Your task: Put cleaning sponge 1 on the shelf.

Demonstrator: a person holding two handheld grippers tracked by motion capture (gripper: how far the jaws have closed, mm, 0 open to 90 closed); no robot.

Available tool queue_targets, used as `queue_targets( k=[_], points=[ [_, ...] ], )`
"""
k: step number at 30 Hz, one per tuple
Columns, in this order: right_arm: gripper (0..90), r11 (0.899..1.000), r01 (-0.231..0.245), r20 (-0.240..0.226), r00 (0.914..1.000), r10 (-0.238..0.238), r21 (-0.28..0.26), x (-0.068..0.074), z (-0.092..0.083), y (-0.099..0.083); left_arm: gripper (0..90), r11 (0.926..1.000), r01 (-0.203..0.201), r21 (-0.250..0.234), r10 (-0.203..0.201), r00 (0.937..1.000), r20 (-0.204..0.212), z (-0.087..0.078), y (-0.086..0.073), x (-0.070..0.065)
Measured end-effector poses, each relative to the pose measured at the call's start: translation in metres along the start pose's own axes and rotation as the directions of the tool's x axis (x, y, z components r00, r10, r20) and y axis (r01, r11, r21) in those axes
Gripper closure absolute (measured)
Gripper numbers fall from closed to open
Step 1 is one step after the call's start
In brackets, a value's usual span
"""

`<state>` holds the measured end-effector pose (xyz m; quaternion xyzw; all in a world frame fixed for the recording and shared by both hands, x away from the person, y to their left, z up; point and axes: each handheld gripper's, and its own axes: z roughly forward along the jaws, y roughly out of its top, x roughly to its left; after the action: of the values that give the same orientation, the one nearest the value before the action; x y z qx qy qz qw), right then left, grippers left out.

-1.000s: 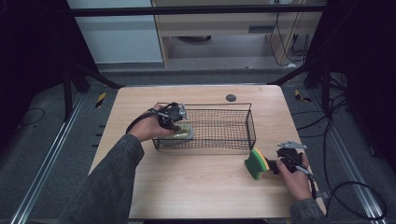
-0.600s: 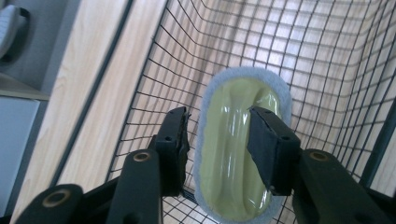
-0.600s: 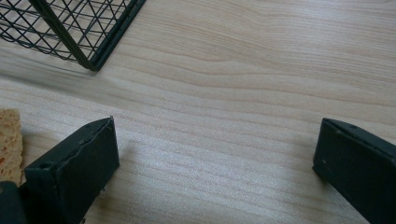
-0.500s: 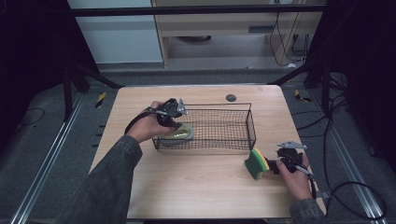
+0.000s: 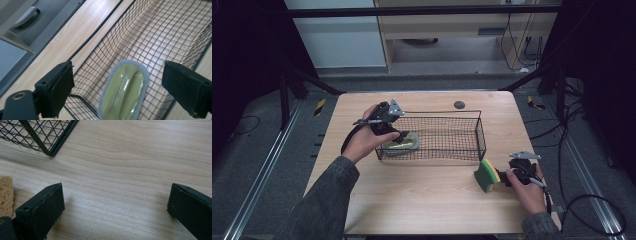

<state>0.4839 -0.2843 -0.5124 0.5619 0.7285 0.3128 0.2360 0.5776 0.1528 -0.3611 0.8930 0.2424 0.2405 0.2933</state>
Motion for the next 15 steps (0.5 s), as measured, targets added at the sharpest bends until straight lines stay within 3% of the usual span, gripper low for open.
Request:
queue_targets(
  k=[5,9,11,15],
  points=[
    [3.1,1.0,0.004,0.001,1.0,-0.004,0.004,0.0,-0.001,0.0,8.0,0.9987,0.032,-0.04,-0.033,0.9994,-0.015,-0.014,-0.016,-0.002],
    [10.3,1.0,-0.009,-0.007,0.9999,0.009,0.018,-0.004,-0.006,0.003,6.3,0.9962,0.063,-0.06,-0.067,0.9957,-0.065,-0.027,-0.035,-0.006],
    [12.1,1.0,-0.004,-0.023,0.9997,0.004,0.008,-0.005,-0.011,0.005,6.2,0.9905,0.109,-0.084,-0.118,0.9874,-0.106,-0.034,-0.049,-0.008],
    [13.3,1.0,0.002,-0.008,1.0,-0.002,-0.004,-0.004,-0.03,0.005,6.2,0.9735,0.193,-0.122,-0.209,0.9687,-0.133,-0.042,-0.083,-0.016]
  ],
)
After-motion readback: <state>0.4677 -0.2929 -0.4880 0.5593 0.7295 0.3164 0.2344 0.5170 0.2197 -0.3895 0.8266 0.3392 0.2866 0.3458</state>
